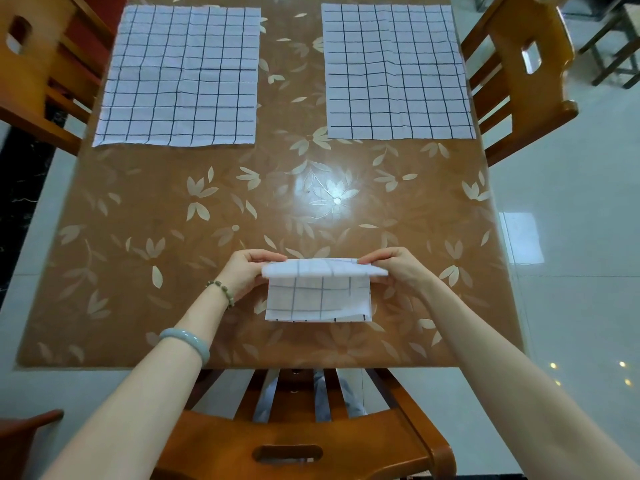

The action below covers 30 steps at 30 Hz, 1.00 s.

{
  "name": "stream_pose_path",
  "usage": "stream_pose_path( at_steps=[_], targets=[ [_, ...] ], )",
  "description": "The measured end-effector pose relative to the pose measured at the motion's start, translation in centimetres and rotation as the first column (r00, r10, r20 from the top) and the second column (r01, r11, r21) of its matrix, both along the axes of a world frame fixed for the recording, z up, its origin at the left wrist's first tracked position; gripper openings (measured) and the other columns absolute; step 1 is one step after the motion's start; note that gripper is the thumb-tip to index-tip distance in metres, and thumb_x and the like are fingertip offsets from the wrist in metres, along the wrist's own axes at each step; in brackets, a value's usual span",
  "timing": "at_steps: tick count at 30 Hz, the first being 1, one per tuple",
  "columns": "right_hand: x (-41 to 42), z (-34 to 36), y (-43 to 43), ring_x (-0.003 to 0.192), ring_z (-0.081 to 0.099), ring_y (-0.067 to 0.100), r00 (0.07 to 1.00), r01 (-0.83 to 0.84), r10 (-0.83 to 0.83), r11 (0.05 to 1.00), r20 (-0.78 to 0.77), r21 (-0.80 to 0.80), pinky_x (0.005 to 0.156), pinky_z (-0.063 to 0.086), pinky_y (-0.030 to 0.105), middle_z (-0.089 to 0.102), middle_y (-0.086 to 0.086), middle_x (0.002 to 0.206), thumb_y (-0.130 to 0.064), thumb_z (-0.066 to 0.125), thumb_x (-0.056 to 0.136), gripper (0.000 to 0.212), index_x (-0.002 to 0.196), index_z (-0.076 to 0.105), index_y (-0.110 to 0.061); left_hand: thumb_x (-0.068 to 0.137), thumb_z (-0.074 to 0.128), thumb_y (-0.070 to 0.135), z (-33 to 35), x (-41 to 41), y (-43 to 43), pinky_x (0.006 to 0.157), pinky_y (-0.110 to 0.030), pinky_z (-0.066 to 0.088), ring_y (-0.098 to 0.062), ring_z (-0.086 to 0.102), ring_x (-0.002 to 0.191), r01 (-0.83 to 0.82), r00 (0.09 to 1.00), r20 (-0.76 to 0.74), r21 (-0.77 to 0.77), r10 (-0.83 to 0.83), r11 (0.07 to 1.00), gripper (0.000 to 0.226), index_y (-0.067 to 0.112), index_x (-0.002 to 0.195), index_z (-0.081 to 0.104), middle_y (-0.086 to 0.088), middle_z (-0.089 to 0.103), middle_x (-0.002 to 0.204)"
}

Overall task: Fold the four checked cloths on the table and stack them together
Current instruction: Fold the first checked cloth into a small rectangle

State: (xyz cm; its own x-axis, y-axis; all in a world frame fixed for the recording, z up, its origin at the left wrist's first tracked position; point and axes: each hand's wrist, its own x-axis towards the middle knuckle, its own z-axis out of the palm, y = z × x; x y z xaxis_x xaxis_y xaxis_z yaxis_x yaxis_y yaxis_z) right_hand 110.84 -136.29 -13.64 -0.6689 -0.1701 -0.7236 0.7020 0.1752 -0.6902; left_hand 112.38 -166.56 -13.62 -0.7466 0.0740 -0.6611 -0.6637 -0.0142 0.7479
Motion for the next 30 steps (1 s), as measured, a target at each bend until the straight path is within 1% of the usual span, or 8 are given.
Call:
stream_pose_path(
  at_steps=[2,12,16,19,22,24,26,30],
  targets=[
    [0.1,0.7,-0.2,0.064,0.068,0.01,0.999,-0.008,0.008,1.0,-0.035,0.015,0.057,0.055,0.02,0.072,0.008,0.082,0.01,0.053,0.088,0.028,0.079,0.074,-0.004,0.087,0.054,-0.012,0.2,-0.1,0.0,0.059,-0.018,0.053,-0.012,0.068,0.071,0.016,1.0,-0.011,-0.042,-0.016,0.999,0.024,0.004,0.083,0.072,-0.004,0.074,0.081],
    [0.6,0.7,-0.9,0.08,0.07,0.015,0.98,-0.095,0.133,0.965,-0.145,0.246,0.062,0.054,0.016,0.072,0.003,0.086,0.008,0.055,0.085,0.03,0.074,0.075,-0.01,0.086,0.058,-0.009,-1.1,-0.3,0.2,0.07,-0.027,0.059,-0.025,0.067,0.088,0.099,0.993,-0.03,-0.252,-0.11,0.963,0.02,0.006,0.078,0.069,-0.016,0.069,0.092],
    [0.8,0.5,-1.4,0.081,0.068,0.015,0.972,-0.115,0.179,0.928,-0.154,0.355,0.047,0.047,0.01,0.07,0.0,0.087,0.007,0.052,0.087,0.029,0.081,0.076,-0.007,0.083,0.061,-0.009,-1.2,-0.9,0.5,0.067,-0.026,0.06,-0.027,0.066,0.09,0.06,0.998,0.005,-0.251,-0.061,0.966,0.014,0.003,0.086,0.067,-0.016,0.068,0.089],
    [0.8,0.1,-1.5,0.082,0.07,0.017,0.968,-0.117,0.19,0.918,-0.162,0.38,0.061,0.056,0.017,0.072,0.003,0.088,0.007,0.051,0.085,0.034,0.076,0.076,-0.013,0.084,0.062,-0.005,-1.2,-1.2,0.6,0.07,-0.028,0.058,-0.028,0.065,0.095,0.03,0.999,0.045,-0.208,-0.021,0.978,0.018,0.002,0.101,0.063,-0.02,0.067,0.102],
    [0.8,-0.1,-1.5,0.084,0.07,0.018,0.97,-0.116,0.189,0.912,-0.152,0.394,0.074,0.059,0.028,0.073,0.003,0.087,0.004,0.048,0.082,0.037,0.073,0.076,-0.017,0.093,0.051,0.005,-1.1,-0.7,1.5,0.08,-0.027,0.05,-0.019,0.062,0.096,0.129,0.98,-0.054,-0.555,-0.191,0.822,0.019,0.009,0.108,0.062,-0.009,0.065,0.11],
    [0.8,-0.1,-1.6,0.083,0.07,0.017,0.966,-0.121,0.201,0.907,-0.162,0.402,0.075,0.059,0.031,0.074,0.002,0.085,-0.004,0.048,0.081,0.033,0.073,0.077,-0.018,0.094,0.043,0.005,-0.9,0.3,2.3,0.088,-0.028,0.044,-0.019,0.056,0.103,0.082,0.904,-0.189,-0.804,-0.384,0.588,0.027,0.007,0.117,0.058,-0.006,0.059,0.115],
    [0.8,0.0,-1.7,0.08,0.069,0.016,0.959,-0.132,0.221,0.902,-0.177,0.41,0.076,0.058,0.031,0.074,0.001,0.081,-0.01,0.053,0.08,0.027,0.075,0.078,-0.018,0.094,0.042,0.006,-1.3,1.4,3.1,0.098,-0.034,0.043,-0.026,0.054,0.114,-0.002,0.71,-0.311,-0.898,-0.632,0.441,0.032,0.002,0.124,0.054,-0.012,0.057,0.123],
    [0.9,-0.2,-1.9,0.077,0.064,0.011,0.942,-0.172,0.279,0.879,-0.188,0.444,0.072,0.053,0.024,0.072,-0.004,0.079,-0.008,0.058,0.08,0.022,0.08,0.078,-0.019,0.099,0.03,0.035,-3.6,3.2,4.6,0.117,-0.038,0.024,-0.024,0.039,0.136,0.034,0.227,-0.134,-0.989,-0.965,0.146,0.052,0.004,0.139,0.042,-0.011,0.043,0.146]
  ],
)
